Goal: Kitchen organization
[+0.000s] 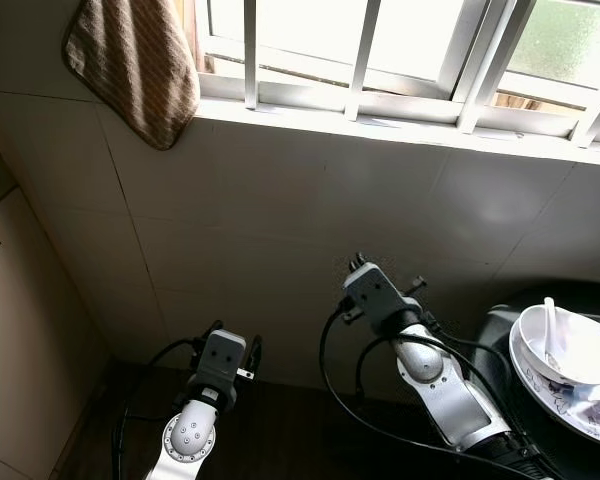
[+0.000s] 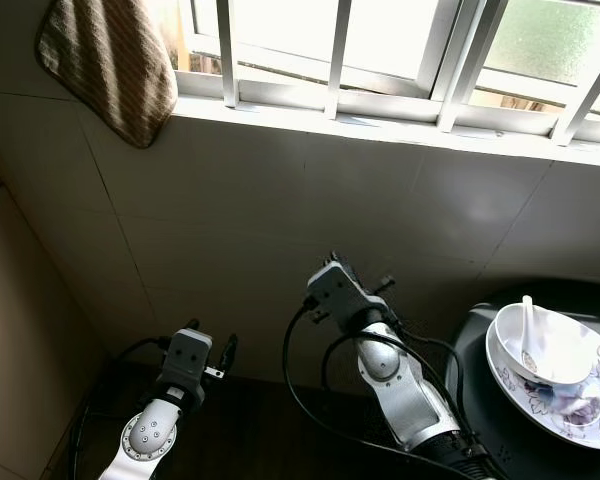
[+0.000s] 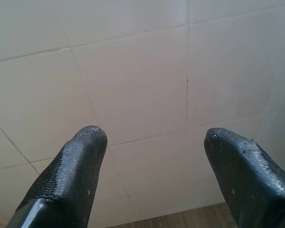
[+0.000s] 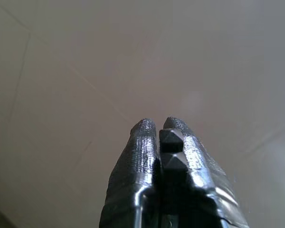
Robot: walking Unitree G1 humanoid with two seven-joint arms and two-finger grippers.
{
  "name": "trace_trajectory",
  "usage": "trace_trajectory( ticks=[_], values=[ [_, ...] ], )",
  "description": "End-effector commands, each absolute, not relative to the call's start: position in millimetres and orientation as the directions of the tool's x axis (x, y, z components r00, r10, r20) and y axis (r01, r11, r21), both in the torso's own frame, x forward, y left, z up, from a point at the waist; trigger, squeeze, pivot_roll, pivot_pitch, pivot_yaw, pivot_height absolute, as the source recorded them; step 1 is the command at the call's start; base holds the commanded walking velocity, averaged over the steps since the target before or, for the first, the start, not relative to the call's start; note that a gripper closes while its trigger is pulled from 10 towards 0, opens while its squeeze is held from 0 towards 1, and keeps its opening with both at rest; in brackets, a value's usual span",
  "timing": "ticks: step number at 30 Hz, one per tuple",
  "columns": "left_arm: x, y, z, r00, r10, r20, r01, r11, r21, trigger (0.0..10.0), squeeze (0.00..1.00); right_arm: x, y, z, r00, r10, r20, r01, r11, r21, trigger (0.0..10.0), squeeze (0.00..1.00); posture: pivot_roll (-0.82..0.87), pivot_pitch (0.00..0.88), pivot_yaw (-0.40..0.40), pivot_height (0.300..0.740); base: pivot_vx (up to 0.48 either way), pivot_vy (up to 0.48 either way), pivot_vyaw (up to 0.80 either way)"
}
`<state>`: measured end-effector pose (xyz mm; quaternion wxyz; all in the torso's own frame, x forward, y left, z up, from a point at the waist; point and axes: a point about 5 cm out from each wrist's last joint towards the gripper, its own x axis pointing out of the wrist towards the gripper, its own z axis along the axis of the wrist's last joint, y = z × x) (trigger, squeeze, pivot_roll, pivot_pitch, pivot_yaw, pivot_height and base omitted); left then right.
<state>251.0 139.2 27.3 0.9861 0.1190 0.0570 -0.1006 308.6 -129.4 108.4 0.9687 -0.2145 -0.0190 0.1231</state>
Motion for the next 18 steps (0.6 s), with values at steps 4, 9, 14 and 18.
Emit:
trace_trajectory(
  ticks=[4, 9, 14, 18],
  values=[
    [248.8, 139.6, 25.7, 0.972, -0.191, -0.140, 0.219, 0.951, 0.220, 10.0, 0.00, 302.8, -134.3, 95.9, 0.959, 0.281, -0.036, -0.281, 0.932, -0.231, 0.0, 0.00, 0.04, 0.000, -0.080, 0.740, 0.000, 0.000, 0.80],
    [248.7, 141.1, 26.5, 0.972, -0.190, -0.135, 0.217, 0.950, 0.224, 10.0, 0.00, 296.8, -139.8, 87.5, 0.956, 0.291, -0.035, -0.293, 0.950, -0.111, 0.0, 0.00, 0.04, 0.000, -0.078, 0.740, 0.000, 0.000, 0.80],
    [248.6, 142.5, 27.4, 0.973, -0.189, -0.131, 0.215, 0.948, 0.233, 10.0, 0.00, 294.6, -148.4, 76.7, 0.961, 0.271, -0.049, -0.274, 0.960, -0.062, 0.0, 0.00, 0.04, 0.000, -0.074, 0.740, 0.000, 0.000, 0.80],
    [249.0, 143.1, 29.4, 0.975, -0.185, -0.123, 0.212, 0.941, 0.263, 10.0, 0.00, 293.7, -147.4, 75.2, 0.959, 0.279, -0.046, -0.282, 0.958, -0.056, 0.0, 0.00, 0.04, 0.000, -0.073, 0.740, 0.000, 0.000, 0.80]
  ],
)
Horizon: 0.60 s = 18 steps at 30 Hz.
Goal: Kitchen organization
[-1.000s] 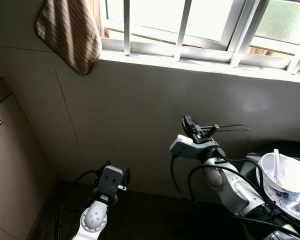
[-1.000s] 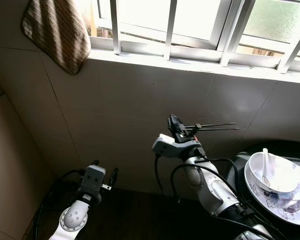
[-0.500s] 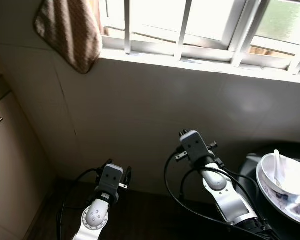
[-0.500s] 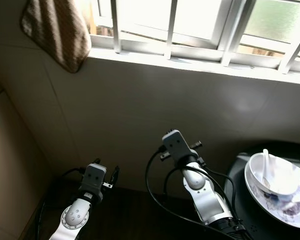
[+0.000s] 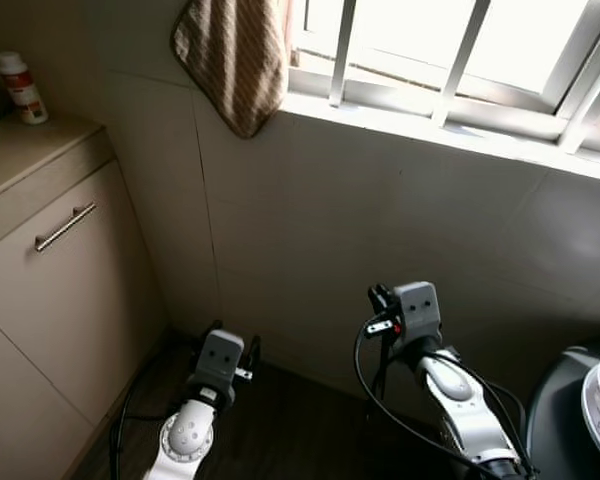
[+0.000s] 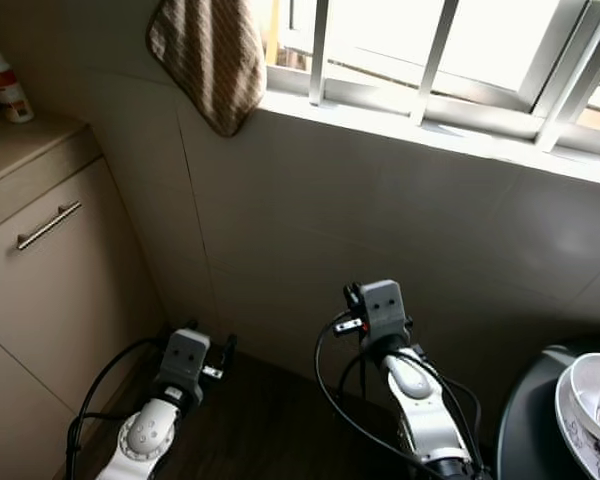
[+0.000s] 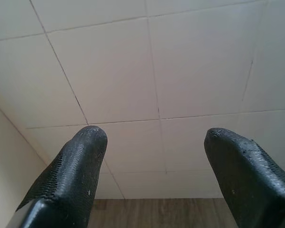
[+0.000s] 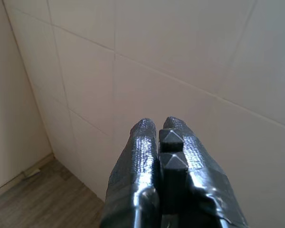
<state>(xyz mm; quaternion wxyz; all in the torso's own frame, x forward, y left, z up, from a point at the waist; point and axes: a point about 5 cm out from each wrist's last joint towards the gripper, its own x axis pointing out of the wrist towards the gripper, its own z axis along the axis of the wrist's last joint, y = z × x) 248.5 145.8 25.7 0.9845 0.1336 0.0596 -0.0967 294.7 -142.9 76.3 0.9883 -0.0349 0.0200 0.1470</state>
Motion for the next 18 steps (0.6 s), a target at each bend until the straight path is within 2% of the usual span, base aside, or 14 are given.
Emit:
trace_trajectory(
  ticks=[1, 6, 18],
  values=[
    [249.5, 144.3, 33.5, 0.981, -0.165, -0.098, 0.187, 0.939, 0.289, 10.0, 0.00, 293.8, -147.2, 74.8, 0.958, 0.283, -0.045, -0.285, 0.957, -0.055, 0.0, 0.00, 0.04, 0.000, -0.073, 0.740, 0.000, 0.000, 0.80],
    [251.7, 150.9, 47.7, 0.994, -0.105, -0.011, 0.103, 0.941, 0.322, 10.0, 0.00, 294.9, -147.8, 73.9, 0.957, 0.288, -0.037, -0.290, 0.956, -0.052, 0.0, 0.00, 0.05, 0.000, -0.077, 0.740, 0.000, 0.000, 0.80],
    [248.5, 144.5, 43.9, 0.987, -0.158, -0.031, 0.158, 0.914, 0.373, 10.0, 0.00, 294.8, -145.9, 68.8, 0.955, 0.293, -0.034, -0.295, 0.954, -0.058, 0.0, 0.00, 0.05, 0.000, -0.067, 0.740, 0.000, 0.000, 0.80]
  ],
)
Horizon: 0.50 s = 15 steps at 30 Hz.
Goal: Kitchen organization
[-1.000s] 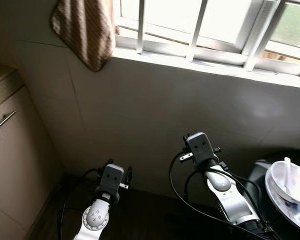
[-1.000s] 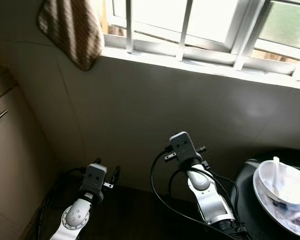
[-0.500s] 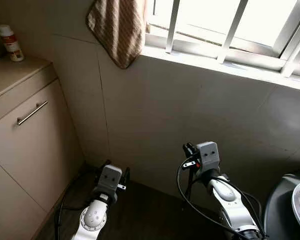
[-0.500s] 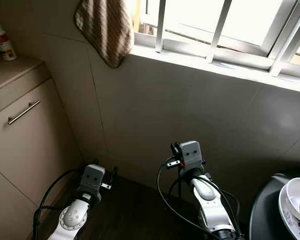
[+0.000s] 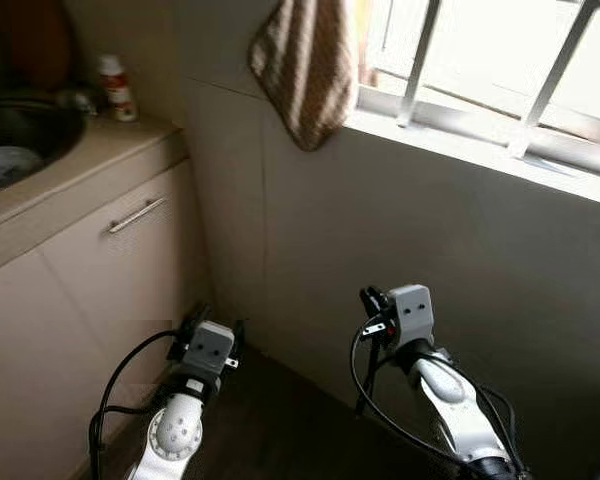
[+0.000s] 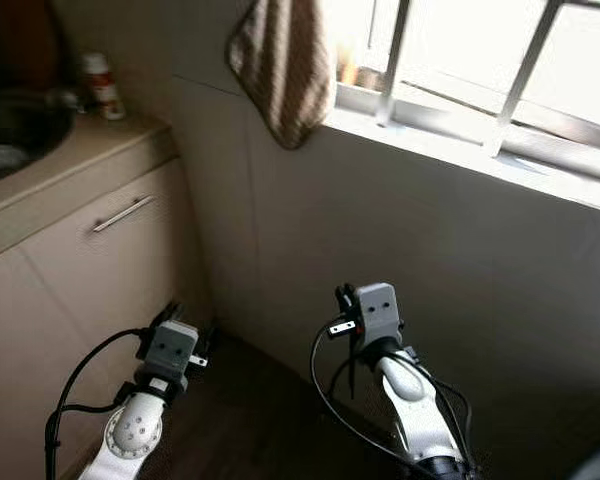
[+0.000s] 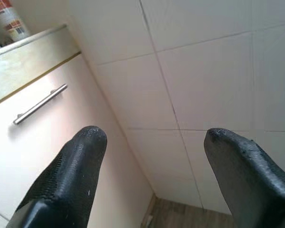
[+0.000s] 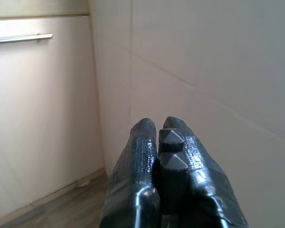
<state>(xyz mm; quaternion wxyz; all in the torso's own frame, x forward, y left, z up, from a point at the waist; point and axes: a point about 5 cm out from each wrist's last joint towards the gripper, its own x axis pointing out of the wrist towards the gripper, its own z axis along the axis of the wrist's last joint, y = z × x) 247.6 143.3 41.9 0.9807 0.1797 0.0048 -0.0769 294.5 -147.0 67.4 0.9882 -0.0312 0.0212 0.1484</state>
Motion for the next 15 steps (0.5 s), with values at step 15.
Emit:
trace_trajectory(
  ticks=[15],
  values=[
    [261.5, 157.7, 91.7, 0.978, -0.073, 0.195, -0.002, 0.932, 0.361, 10.0, 0.00, 308.0, -141.4, 115.9, 0.935, 0.296, 0.197, -0.274, 0.953, -0.130, 0.0, 0.00, 0.07, 0.000, -0.062, 0.740, 0.017, 0.000, 0.80]
  ],
)
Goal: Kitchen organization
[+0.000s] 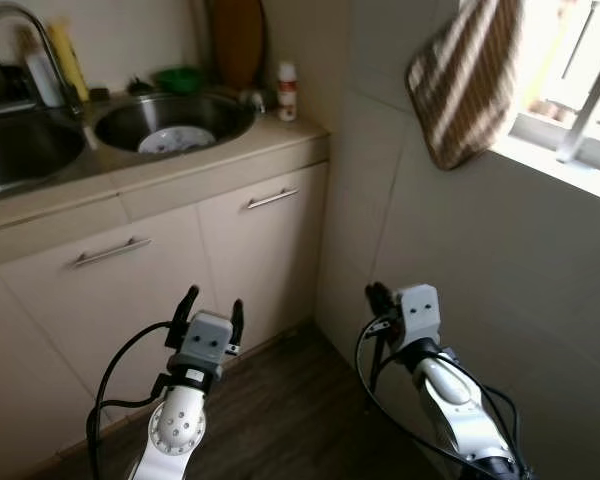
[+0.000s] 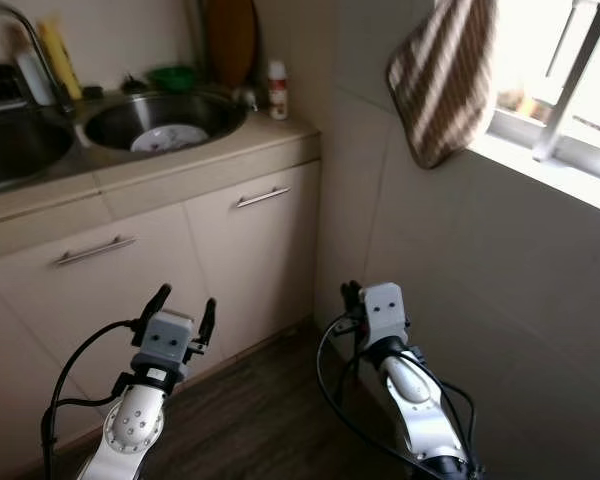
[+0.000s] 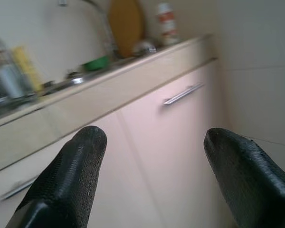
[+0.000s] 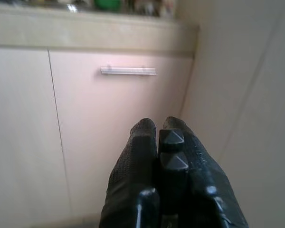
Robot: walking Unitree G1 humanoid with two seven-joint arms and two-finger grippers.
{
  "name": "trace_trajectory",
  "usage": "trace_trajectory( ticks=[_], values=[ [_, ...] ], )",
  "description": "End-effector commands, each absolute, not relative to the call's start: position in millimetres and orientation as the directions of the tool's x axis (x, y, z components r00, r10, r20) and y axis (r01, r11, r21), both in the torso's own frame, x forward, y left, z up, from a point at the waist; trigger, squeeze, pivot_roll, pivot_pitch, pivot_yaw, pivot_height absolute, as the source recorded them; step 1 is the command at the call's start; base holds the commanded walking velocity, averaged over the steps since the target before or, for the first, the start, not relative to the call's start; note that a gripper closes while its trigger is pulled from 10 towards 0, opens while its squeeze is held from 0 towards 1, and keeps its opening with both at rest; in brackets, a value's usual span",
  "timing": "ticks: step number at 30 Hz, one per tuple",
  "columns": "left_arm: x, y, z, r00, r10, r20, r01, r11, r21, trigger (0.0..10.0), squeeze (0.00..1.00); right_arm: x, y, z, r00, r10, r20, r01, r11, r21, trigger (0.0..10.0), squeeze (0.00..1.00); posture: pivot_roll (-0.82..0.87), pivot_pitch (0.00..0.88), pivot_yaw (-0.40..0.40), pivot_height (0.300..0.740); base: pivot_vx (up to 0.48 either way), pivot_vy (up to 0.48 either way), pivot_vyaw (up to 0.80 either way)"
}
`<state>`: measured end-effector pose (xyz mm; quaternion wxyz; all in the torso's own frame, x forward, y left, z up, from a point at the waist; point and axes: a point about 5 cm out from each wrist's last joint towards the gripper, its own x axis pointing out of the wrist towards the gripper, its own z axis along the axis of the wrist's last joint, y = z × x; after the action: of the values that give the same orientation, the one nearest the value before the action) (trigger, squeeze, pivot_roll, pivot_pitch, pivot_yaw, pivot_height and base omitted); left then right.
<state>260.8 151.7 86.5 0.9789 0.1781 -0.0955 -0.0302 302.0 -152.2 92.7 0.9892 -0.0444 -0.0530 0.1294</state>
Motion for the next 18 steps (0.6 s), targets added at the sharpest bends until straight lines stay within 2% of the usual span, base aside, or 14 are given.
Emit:
trace_trajectory(
  ticks=[1, 3, 4, 6, 11, 14, 17, 18],
  values=[
    [263.6, 157.4, 96.6, 0.974, -0.077, 0.212, -0.005, 0.933, 0.360, 10.0, 0.00, 310.8, -140.0, 131.0, 0.920, 0.292, 0.261, -0.269, 0.955, -0.122, 0.0, 0.00, 0.07, 0.000, -0.061, 0.740, 0.255, 0.000, 0.80],
    [264.9, 157.2, 99.9, 0.971, -0.080, 0.224, -0.006, 0.933, 0.359, 10.0, 0.00, 312.3, -139.3, 141.4, 0.908, 0.288, 0.303, -0.265, 0.957, -0.113, 0.0, 0.00, 0.07, 0.000, -0.061, 0.740, 0.255, 0.000, 0.80],
    [269.8, 156.6, 112.9, 0.960, -0.079, 0.268, -0.019, 0.938, 0.345, 10.0, 0.00, 319.2, -136.0, 178.6, 0.863, 0.276, 0.423, -0.263, 0.961, -0.090, 0.0, 0.00, 0.06, 0.000, -0.058, 0.740, 0.296, 0.000, 0.00],
    [273.6, 156.1, 124.9, 0.949, -0.076, 0.306, -0.031, 0.944, 0.330, 10.0, 0.00, 321.5, -130.6, 210.7, 0.802, 0.294, 0.520, -0.279, 0.954, -0.110, 0.0, 0.00, 0.06, 0.000, -0.057, 0.740, 0.300, 0.000, 0.00],
    [276.3, 151.5, 140.9, 0.932, -0.086, 0.352, -0.031, 0.948, 0.316, 10.0, 0.00, 320.5, -121.7, 235.3, 0.740, 0.330, 0.587, -0.312, 0.940, -0.136, 0.0, 0.00, 0.07, 0.000, -0.062, 0.740, 0.329, 0.000, 0.00],
    [277.1, 150.6, 150.1, 0.922, -0.083, 0.378, -0.039, 0.952, 0.304, 10.0, 0.00, 321.1, -115.8, 236.1, 0.734, 0.345, 0.585, -0.330, 0.934, -0.138, 0.0, 0.00, 0.07, 0.000, -0.063, 0.740, 0.379, 0.000, 0.00],
    [277.9, 149.7, 155.1, 0.917, -0.084, 0.390, -0.040, 0.953, 0.300, 10.0, 0.00, 321.8, -109.4, 238.0, 0.727, 0.357, 0.587, -0.349, 0.928, -0.133, 0.0, 0.00, 0.08, 0.000, -0.065, 0.740, 0.399, 0.000, 0.70],
    [278.5, 150.0, 163.0, 0.908, -0.080, 0.412, -0.050, 0.954, 0.295, 10.0, 0.00, 321.7, -100.3, 244.1, 0.708, 0.374, 0.600, -0.367, 0.920, -0.140, 0.0, 0.00, 0.08, 0.000, -0.067, 0.740, 0.420, 0.000, 0.80]
  ],
)
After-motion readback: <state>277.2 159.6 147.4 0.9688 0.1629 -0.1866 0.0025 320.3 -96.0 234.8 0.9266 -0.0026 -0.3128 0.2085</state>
